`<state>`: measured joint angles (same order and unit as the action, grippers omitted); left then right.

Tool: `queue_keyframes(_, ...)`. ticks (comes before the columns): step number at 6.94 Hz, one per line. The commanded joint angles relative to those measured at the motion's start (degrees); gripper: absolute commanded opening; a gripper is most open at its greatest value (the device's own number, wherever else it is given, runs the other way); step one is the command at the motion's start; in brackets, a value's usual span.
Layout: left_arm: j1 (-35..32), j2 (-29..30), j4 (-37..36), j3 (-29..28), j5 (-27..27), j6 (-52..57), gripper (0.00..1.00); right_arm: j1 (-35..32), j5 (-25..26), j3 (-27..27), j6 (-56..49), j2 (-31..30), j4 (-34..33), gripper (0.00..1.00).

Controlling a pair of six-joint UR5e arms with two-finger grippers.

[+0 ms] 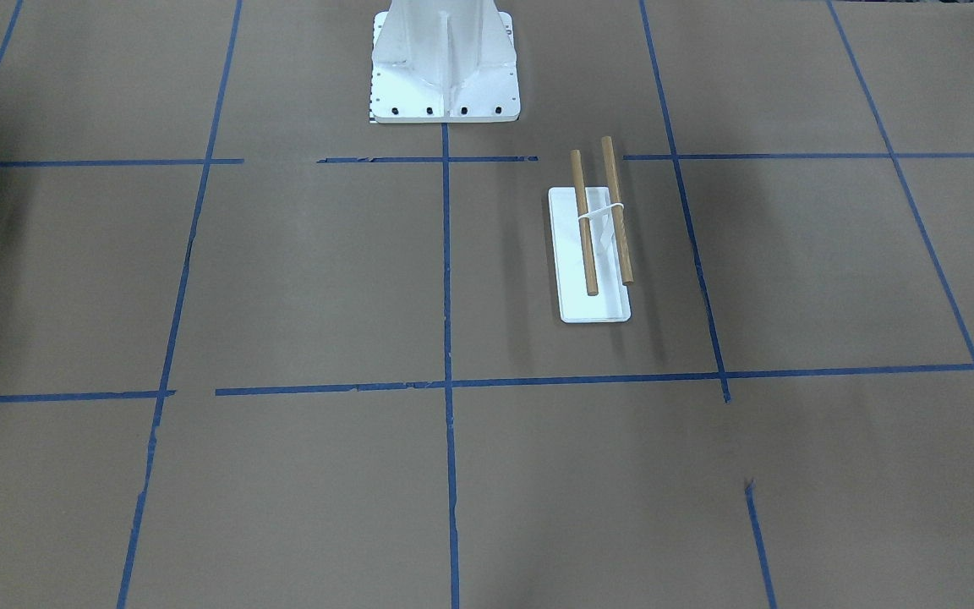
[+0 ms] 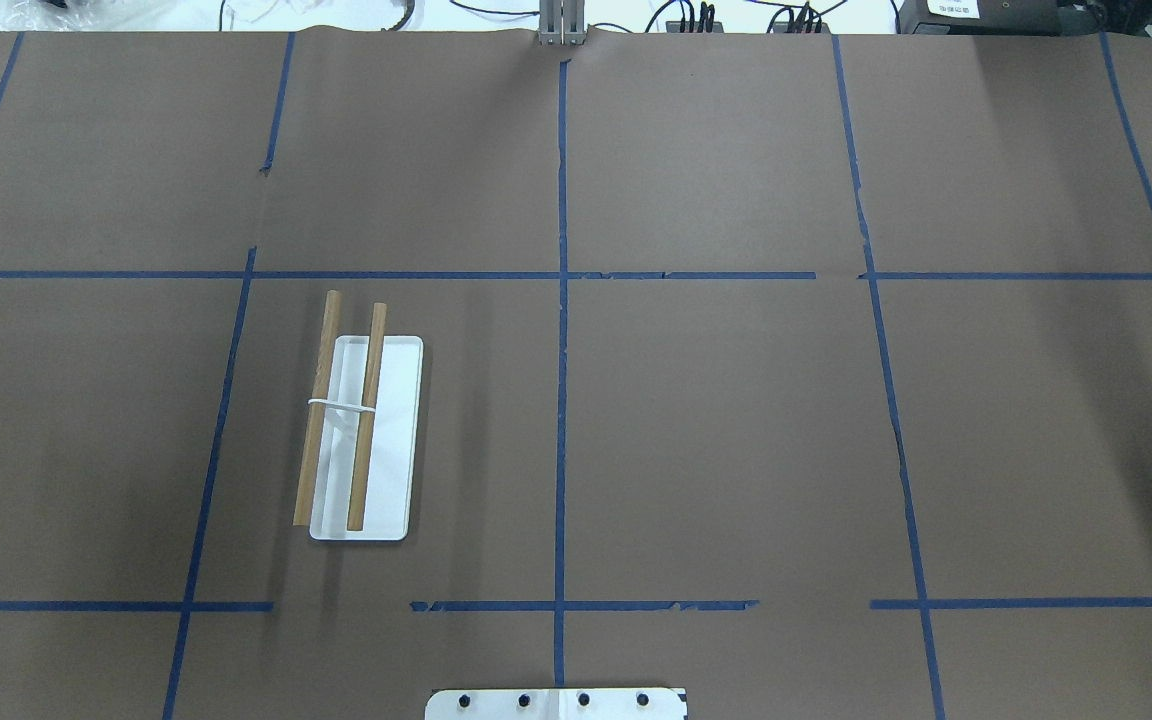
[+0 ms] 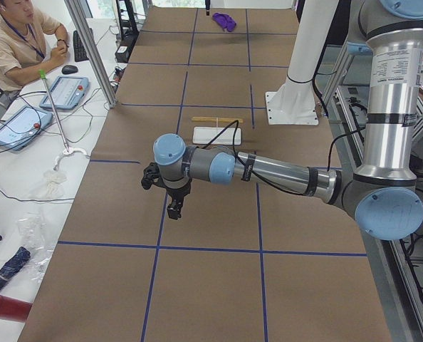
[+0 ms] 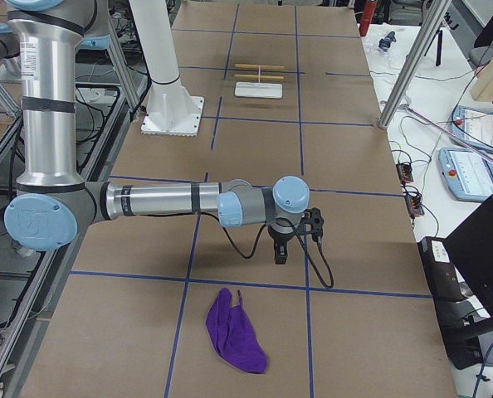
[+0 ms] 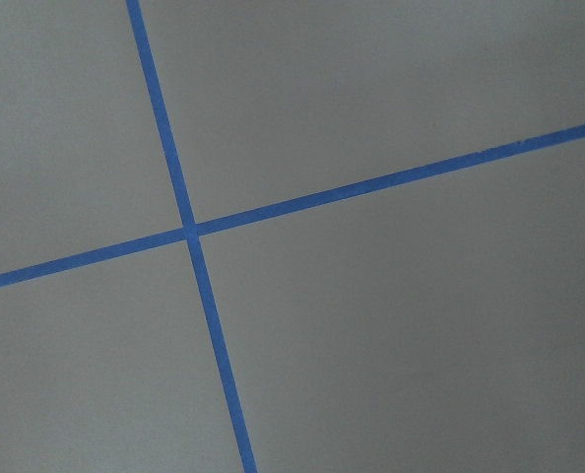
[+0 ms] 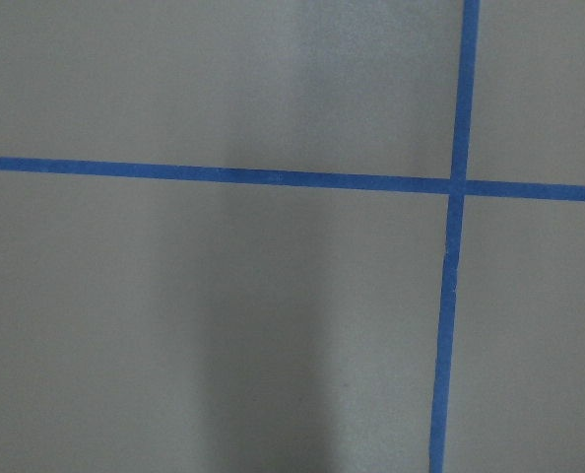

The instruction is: Hang towel on rack

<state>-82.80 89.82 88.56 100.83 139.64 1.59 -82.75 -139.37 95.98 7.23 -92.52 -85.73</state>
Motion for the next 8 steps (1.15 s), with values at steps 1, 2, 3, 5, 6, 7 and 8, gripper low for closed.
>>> queue_keyframes(1, -0.5, 0.4, 0.6, 0.4, 2.5, -0.3, 1.0, -1.0, 0.2, 0.2, -3.4, 0.4, -1.3, 1.0)
queue_keyframes(2, -0.5, 0.4, 0.9, -0.6, 2.3, -0.1, 1.0, -1.0, 0.5, 0.3, -2.8, 0.0, -0.9, 1.0)
queue_keyframes(3, -0.6, 0.4, 0.9, 0.2, 2.3, 0.0, 1.0, -0.9, 0.4, 0.3, -2.7, 0.0, -0.7, 1.0)
queue_keyframes(5, -0.6, 0.5, 1.1, 2.2, 2.3, 0.4, 1.0, -0.8, 0.2, 0.3, -2.1, 0.0, -0.8, 1.0)
queue_keyframes(6, -0.5, 1.3, 1.5, 0.5, 2.9, -0.1, 1.0, -0.3, 0.2, 0.4, -2.3, 0.1, -0.5, 1.0)
queue_keyframes(7, -0.7, 0.8, 1.8, 1.6, 3.1, 0.1, 1.0, 1.1, 0.2, 0.2, -2.3, 0.2, 1.5, 1.0)
queue_keyframes(8, -0.6, 1.0, 1.8, 1.9, 3.1, 0.0, 1.0, 1.5, 0.2, 0.2, -2.4, -0.4, 2.9, 1.0)
